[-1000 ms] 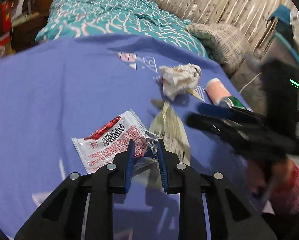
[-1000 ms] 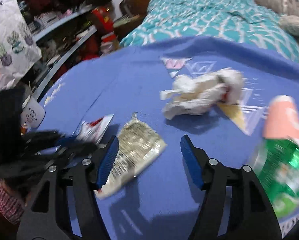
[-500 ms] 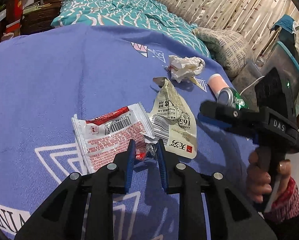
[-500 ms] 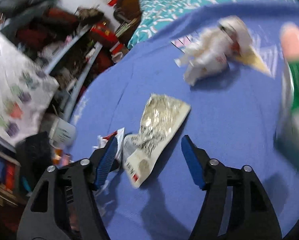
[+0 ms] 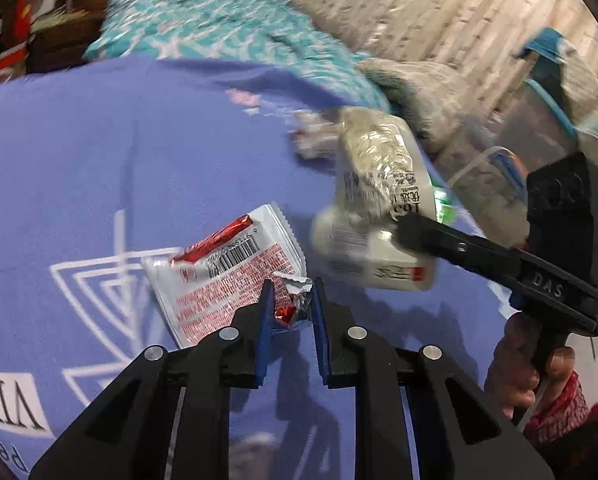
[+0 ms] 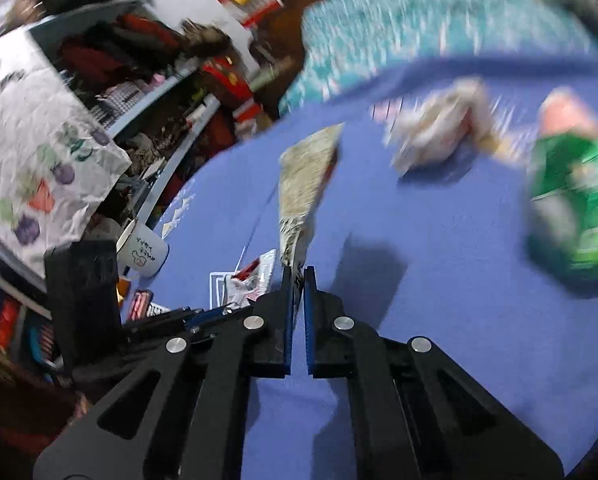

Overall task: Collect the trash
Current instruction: 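Grasp the small silver wrapper with the left tool while the right tool grasps the clear snack bag, then carry the wrapper and snack bag to the beige bin and open both tools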

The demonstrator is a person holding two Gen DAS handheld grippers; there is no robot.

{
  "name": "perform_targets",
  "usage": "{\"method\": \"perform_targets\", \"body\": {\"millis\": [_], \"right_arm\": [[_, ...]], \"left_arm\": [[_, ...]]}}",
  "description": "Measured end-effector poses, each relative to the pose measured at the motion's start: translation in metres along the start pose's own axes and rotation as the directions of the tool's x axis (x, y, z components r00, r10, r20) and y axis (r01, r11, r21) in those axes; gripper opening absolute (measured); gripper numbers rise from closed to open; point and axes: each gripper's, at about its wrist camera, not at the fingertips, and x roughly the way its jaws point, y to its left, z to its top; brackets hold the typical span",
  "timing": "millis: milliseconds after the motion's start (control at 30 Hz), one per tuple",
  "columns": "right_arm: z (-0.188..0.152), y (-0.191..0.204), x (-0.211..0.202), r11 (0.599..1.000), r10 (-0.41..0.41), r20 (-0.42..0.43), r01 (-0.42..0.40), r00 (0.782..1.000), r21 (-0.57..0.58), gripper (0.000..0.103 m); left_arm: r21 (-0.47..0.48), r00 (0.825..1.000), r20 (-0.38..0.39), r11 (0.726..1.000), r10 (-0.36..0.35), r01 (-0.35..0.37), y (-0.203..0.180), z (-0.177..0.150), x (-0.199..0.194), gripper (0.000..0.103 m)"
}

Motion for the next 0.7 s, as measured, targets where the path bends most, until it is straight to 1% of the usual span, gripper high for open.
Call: {"method": "perform_targets", "body": {"millis": [67, 133, 233, 367, 433, 533, 567, 600, 700], "right_arm": [[-0.015, -0.012, -0.035, 1.000, -0.021, 0.045, 0.021, 0.999, 0.005, 0.006], [-0.029, -0.032, -0.065, 0.998, -0.039, 0.080, 0.036, 0.996, 0.044, 0.006], [-0.056, -0.073, -0.113, 0.982, -0.100, 0.147, 0.074, 0.984, 0.171, 0.006], [-0.083, -0.125, -0.159, 0.935, -0.180, 0.183, 0.111, 0.966, 0.336, 0.006], [-0.093, -0.140, -0.172, 0.921, -0.200, 0.186, 0.119, 0.962, 0.372, 0.006], [-0.106, -0.155, -0.179, 0.904, -0.147, 0.186, 0.055, 0.971, 0.424, 0.008], [-0.108, -0.158, -0.178, 0.900, -0.132, 0.182, 0.041, 0.974, 0.433, 0.011], [-0.111, -0.161, -0.176, 0.897, -0.122, 0.171, 0.034, 0.978, 0.441, 0.011], [-0.115, -0.165, -0.170, 0.889, -0.102, 0.156, 0.020, 0.983, 0.457, 0.011]], "left_arm": [[0.034, 0.999, -0.001, 0.998, -0.047, 0.047, -0.021, -0.001, 0.000, 0.015], [0.070, 0.995, -0.023, 0.992, -0.099, 0.101, -0.046, -0.002, 0.006, 0.015], [0.136, 0.985, -0.076, 0.977, -0.155, 0.164, -0.082, -0.005, 0.022, 0.014], [0.215, 0.974, -0.164, 0.957, -0.159, 0.192, -0.126, -0.010, 0.056, 0.014], [0.244, 0.964, -0.208, 0.946, -0.166, 0.216, -0.149, -0.016, 0.074, 0.014], [0.278, 0.953, -0.256, 0.931, -0.165, 0.236, -0.174, -0.023, 0.092, 0.014], [0.286, 0.947, -0.277, 0.926, -0.166, 0.246, -0.183, -0.027, 0.100, 0.014], [0.296, 0.942, -0.295, 0.921, -0.163, 0.253, -0.191, -0.030, 0.106, 0.014], [0.330, 0.937, -0.315, 0.909, -0.149, 0.255, -0.209, -0.037, 0.117, 0.014]]}}
